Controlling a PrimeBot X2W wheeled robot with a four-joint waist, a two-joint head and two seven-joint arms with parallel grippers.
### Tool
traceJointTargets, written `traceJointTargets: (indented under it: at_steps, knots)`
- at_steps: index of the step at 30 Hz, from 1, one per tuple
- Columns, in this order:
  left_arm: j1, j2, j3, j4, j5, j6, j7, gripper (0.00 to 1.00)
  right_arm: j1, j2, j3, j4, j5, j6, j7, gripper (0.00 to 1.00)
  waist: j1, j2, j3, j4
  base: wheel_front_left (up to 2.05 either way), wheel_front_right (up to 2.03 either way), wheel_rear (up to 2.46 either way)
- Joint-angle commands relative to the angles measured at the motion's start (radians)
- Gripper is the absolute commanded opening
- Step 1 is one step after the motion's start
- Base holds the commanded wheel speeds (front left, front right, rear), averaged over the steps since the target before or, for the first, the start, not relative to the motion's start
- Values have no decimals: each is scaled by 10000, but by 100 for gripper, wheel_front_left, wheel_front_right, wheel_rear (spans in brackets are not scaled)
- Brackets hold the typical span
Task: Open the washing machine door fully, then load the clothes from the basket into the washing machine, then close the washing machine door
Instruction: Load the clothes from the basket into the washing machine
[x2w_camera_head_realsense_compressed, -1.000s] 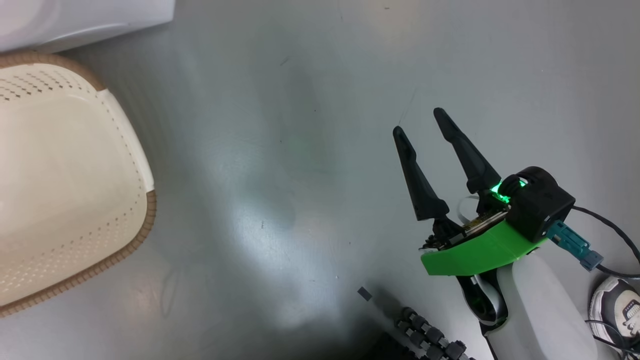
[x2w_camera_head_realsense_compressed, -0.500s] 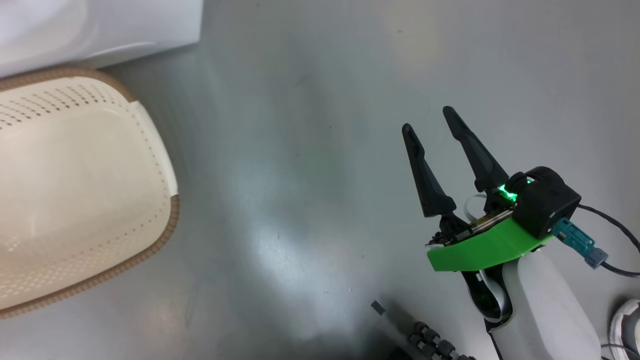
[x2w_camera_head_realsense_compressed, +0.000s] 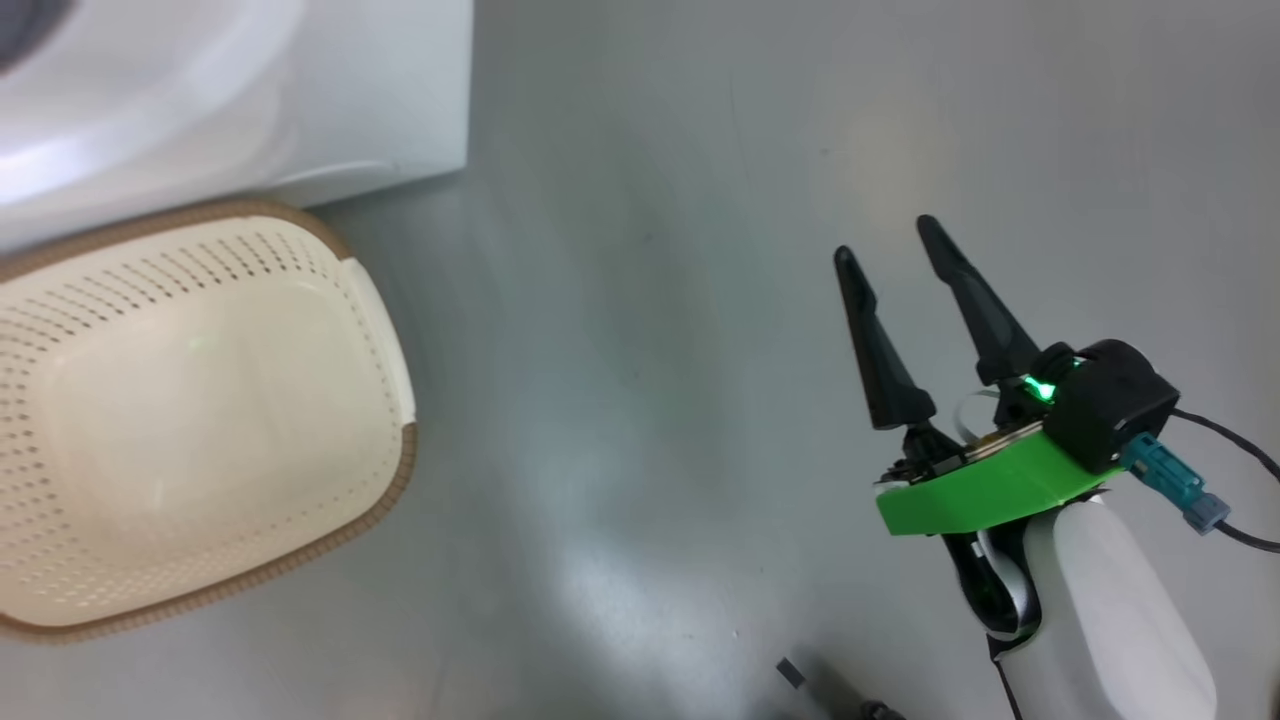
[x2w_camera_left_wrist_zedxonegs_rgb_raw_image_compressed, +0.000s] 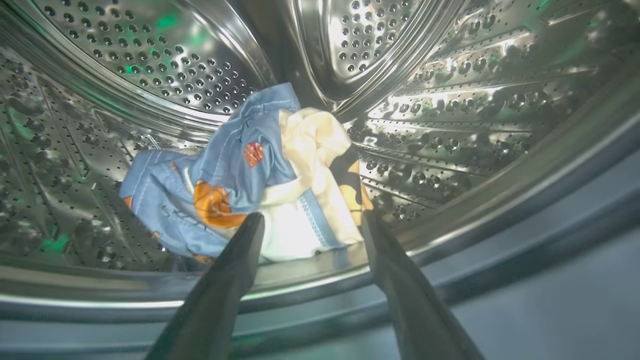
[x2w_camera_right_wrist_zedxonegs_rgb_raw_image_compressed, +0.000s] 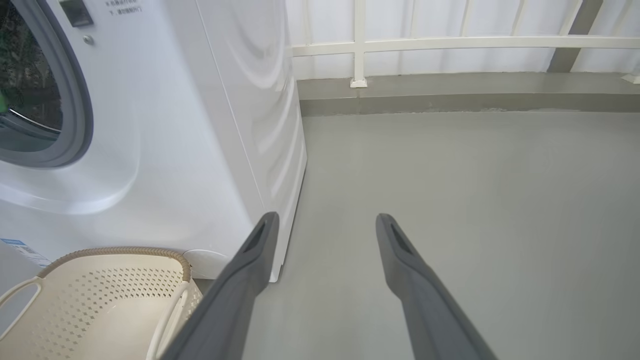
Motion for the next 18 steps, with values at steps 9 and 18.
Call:
traceJointTargets:
  at_steps: [9, 18]
  knots:
    - [2281, 203, 4, -1024, -990, -15, -614, 100, 625, 3, -310, -21, -426, 27, -48, 100, 0, -1, -1483, 630, 0, 0, 0]
    - [4173, -226, 654, -1936, -1854, 49, -822, 100, 1076, 3, -553, 134, -768, 27, -48, 100, 0, -1, -2607, 1078, 0, 0, 0]
